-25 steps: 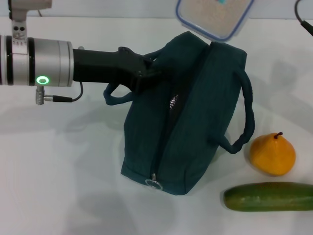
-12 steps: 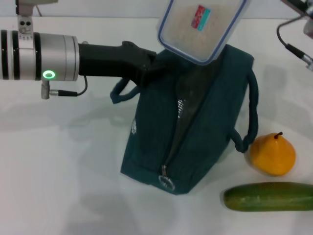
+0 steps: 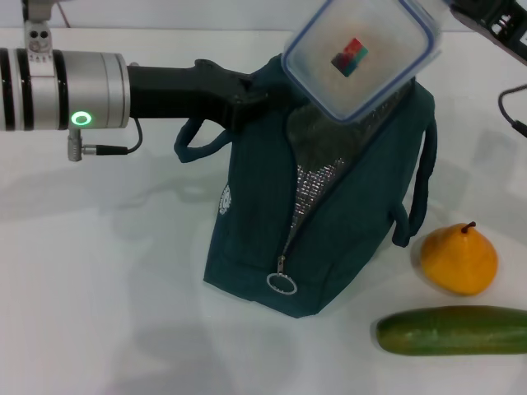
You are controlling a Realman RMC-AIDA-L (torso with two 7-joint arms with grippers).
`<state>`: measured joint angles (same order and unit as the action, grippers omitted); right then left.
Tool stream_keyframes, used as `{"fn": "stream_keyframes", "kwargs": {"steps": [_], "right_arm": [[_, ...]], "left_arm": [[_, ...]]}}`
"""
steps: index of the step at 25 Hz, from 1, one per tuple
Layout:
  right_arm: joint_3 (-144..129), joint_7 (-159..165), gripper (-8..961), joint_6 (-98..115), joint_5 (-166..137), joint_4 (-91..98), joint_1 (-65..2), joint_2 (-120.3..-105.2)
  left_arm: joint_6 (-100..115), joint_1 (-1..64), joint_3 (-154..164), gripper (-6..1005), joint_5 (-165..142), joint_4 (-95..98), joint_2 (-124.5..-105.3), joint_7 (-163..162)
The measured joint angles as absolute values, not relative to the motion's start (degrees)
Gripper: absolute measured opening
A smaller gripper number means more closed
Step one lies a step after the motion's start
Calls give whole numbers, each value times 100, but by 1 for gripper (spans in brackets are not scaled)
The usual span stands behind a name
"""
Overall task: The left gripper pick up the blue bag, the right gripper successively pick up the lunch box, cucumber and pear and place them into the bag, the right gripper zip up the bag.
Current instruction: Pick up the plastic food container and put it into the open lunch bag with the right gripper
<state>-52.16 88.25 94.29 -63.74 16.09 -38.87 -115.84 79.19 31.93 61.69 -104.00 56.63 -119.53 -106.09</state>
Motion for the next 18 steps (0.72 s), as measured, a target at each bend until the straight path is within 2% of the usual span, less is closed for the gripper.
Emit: {"fn": "stream_keyframes", "kwargs": {"steps": [18], "right_arm": [[-6170, 9126, 85, 8985, -6999, 2638, -3425, -11498]], "left_arm": [[7936, 3184, 6202, 44, -10390, 5669, -11953, -10608]]}}
